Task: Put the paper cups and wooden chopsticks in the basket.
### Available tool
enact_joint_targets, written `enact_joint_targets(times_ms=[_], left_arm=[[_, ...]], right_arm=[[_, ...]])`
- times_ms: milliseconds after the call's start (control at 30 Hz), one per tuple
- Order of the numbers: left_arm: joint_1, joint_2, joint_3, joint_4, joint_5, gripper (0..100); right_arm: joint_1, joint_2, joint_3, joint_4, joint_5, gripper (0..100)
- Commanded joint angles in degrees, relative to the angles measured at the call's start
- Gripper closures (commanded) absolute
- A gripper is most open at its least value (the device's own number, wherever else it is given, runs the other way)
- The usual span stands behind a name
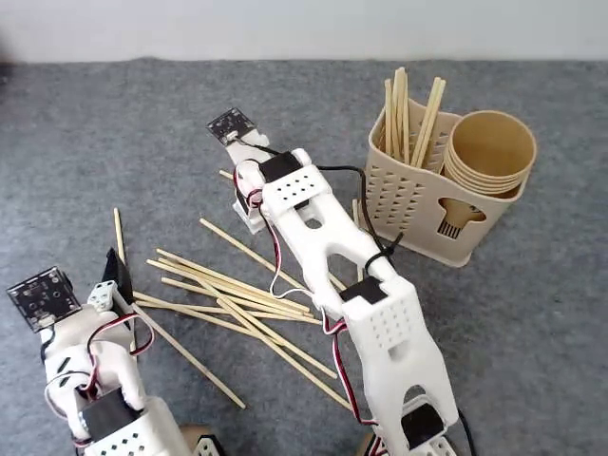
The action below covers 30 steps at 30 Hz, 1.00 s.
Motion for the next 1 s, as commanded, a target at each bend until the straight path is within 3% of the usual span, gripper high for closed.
enact_joint_targets(times_ms=[0,233,567,967], left_arm=[[-0.2,-0.9,-0.5,-1.2,0.0,74],[-0.2,-0.9,-0.5,-1.2,0.0,74],[-0.2,-0.9,-0.1,-1.2,-0.3,74],[1.5,-0.9,0.0,-1.2,-0.4,74]], right_arm=[[0.8,0.8,-5.1,0.2,1.8,60.1],[1.2,6.5,-10.0,0.7,1.9,60.8],[0.8,7.9,-10.0,0.9,5.8,85.1],[0.7,7.4,-10.0,6.0,5.9,98.0]])
